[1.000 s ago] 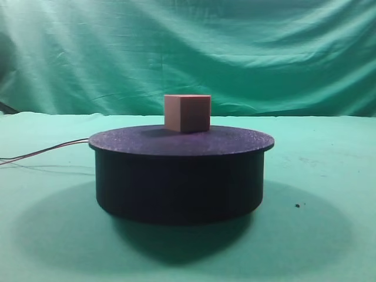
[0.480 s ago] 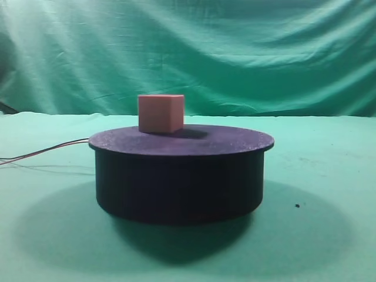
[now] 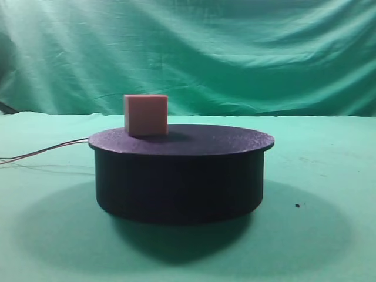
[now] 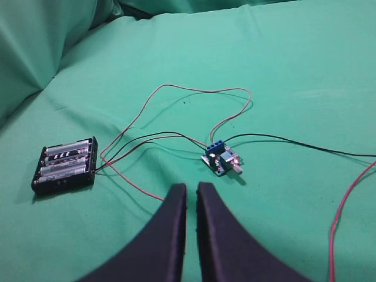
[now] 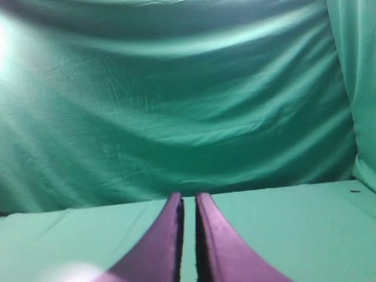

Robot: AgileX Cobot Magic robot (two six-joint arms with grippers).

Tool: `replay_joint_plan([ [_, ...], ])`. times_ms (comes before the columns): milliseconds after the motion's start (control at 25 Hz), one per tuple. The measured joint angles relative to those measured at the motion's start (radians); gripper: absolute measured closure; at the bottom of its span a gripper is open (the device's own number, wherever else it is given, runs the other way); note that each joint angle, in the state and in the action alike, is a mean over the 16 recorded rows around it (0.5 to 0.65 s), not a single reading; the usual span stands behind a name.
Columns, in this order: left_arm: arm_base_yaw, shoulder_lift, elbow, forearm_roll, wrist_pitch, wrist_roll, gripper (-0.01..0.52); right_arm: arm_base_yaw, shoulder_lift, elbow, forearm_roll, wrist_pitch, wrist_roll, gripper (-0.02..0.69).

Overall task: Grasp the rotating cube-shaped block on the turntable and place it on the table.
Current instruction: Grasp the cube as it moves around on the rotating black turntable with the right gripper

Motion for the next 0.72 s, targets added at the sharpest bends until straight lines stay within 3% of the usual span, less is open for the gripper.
replay_joint_plan([
  [400,0.0,0.0,0.0,0.0,0.0,0.0,0.514,0.035,0.378,-0.161,0.115,0.225,-0.103,0.631],
  [720,0.0,0.0,0.0,0.0,0.0,0.0,0.514,0.229,0.643,-0.291,0.154,0.326,-0.195,0.655],
])
